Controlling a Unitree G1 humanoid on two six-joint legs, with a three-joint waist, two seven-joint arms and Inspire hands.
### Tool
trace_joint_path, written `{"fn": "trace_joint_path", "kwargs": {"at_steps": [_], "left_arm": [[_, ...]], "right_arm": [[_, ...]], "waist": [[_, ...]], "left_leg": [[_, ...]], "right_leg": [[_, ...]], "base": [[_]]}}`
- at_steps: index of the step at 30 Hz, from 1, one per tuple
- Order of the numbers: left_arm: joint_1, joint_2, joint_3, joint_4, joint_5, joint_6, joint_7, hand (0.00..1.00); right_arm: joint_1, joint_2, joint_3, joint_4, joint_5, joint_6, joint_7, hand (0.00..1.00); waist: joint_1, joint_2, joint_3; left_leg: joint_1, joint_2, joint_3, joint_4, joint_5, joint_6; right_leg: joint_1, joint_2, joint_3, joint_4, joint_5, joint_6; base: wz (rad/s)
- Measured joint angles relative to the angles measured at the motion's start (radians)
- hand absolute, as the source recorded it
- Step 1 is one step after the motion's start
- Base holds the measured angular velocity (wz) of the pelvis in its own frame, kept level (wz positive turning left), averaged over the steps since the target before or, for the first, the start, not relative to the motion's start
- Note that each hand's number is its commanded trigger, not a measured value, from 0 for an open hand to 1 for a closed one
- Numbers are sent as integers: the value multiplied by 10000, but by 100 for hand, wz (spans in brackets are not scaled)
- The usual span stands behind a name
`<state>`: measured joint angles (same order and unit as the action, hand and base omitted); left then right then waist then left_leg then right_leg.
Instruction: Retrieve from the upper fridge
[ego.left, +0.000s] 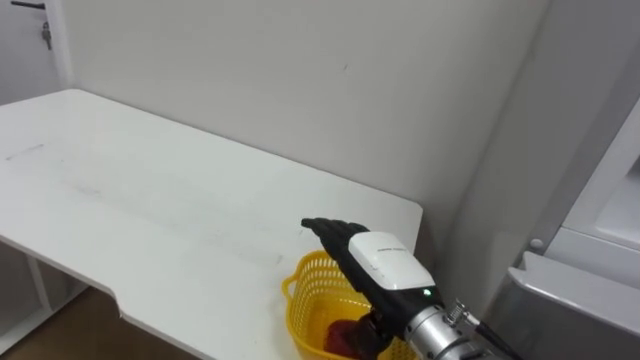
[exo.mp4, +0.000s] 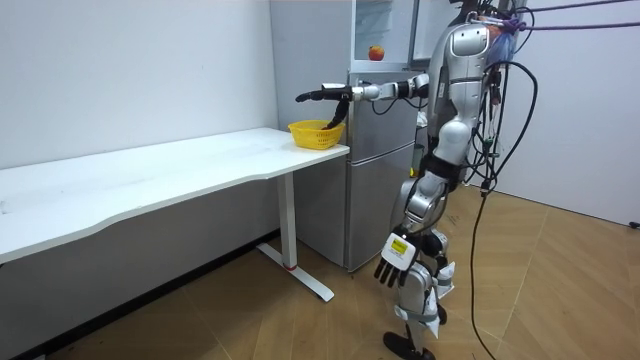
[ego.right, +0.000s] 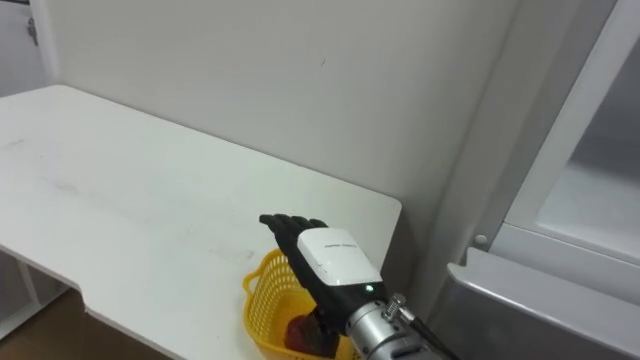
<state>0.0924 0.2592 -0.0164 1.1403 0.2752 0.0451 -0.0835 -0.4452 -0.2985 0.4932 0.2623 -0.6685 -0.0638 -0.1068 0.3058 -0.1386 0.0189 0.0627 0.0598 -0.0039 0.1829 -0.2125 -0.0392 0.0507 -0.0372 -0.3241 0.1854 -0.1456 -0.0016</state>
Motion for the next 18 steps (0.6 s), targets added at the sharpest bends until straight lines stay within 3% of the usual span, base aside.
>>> {"fn": "trace_joint_path", "kwargs": {"at_steps": [8, 12, 18], "left_arm": [[90, -51, 22, 182, -10, -7, 351, 0], [145, -281, -11, 192, 10, -23, 595, 0], [384, -530, 44, 197, 17, -81, 883, 0]], "right_arm": [[3, 13, -120, -590, 873, -149, -455, 0], [177, 68, -650, -1487, 1488, -757, -1223, 0], [1173, 372, -1984, -3261, 2088, -972, -2358, 0]], "waist": [[-241, 149, -15], [-418, 469, -60], [-745, 994, -188]], "left_leg": [[13, 0, 11, 41, 0, 0], [59, -8, 134, 36, -5, 8], [200, 12, 296, -17, -6, 10]], "right_leg": [[27, 0, 29, -1, 3, -4], [22, 3, 230, 15, 8, -13], [50, 10, 330, 30, 10, -15]], "base": [[-1], [-6], [-7]]}}
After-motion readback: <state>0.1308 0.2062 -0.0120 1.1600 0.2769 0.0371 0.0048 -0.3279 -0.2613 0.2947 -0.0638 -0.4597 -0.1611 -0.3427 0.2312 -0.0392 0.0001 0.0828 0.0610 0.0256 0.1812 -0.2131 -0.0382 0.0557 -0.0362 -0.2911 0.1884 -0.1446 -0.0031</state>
